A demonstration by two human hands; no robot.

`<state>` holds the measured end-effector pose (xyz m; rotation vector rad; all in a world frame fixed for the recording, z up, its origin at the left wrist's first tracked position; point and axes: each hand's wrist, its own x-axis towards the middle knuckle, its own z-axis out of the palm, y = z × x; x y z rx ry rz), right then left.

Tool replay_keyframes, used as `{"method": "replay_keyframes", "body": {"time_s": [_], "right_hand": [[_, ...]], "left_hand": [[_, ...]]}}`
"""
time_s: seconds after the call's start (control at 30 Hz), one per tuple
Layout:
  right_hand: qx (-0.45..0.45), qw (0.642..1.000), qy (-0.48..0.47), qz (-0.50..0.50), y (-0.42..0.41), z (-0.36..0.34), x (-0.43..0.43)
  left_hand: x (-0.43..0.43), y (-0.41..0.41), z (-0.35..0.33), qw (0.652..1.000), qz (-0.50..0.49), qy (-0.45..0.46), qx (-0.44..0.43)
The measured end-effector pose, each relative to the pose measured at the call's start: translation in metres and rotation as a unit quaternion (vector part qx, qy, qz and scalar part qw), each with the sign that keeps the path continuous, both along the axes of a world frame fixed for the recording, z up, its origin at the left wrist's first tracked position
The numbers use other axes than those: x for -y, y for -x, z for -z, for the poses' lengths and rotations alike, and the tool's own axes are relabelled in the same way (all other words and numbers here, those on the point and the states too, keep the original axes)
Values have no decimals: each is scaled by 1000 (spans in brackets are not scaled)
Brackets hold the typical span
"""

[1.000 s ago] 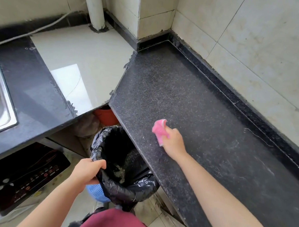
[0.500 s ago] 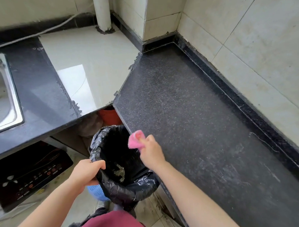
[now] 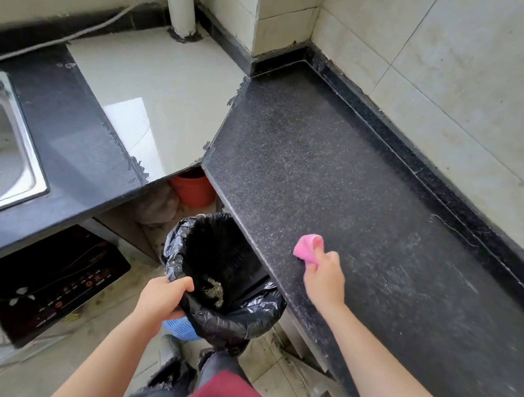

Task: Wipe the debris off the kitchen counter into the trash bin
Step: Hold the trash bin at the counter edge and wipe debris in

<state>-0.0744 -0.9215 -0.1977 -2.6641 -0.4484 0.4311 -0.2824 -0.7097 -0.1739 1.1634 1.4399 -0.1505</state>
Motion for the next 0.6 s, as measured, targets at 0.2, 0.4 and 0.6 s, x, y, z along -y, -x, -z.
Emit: {"method": "replay_keyframes", "body": {"time_s": [0.2, 0.4, 0.6], "right_hand": [[-99, 975, -76, -182, 83, 3, -64], [-143, 953, -53, -262, 165, -6, -126], [-330, 915, -65, -222, 314, -23, -185]], "left_hand": [[10, 40, 3, 998, -45, 27, 19], [-4, 147, 8, 985, -164, 35, 43], [-20, 321, 16, 960, -267, 28, 79]]}}
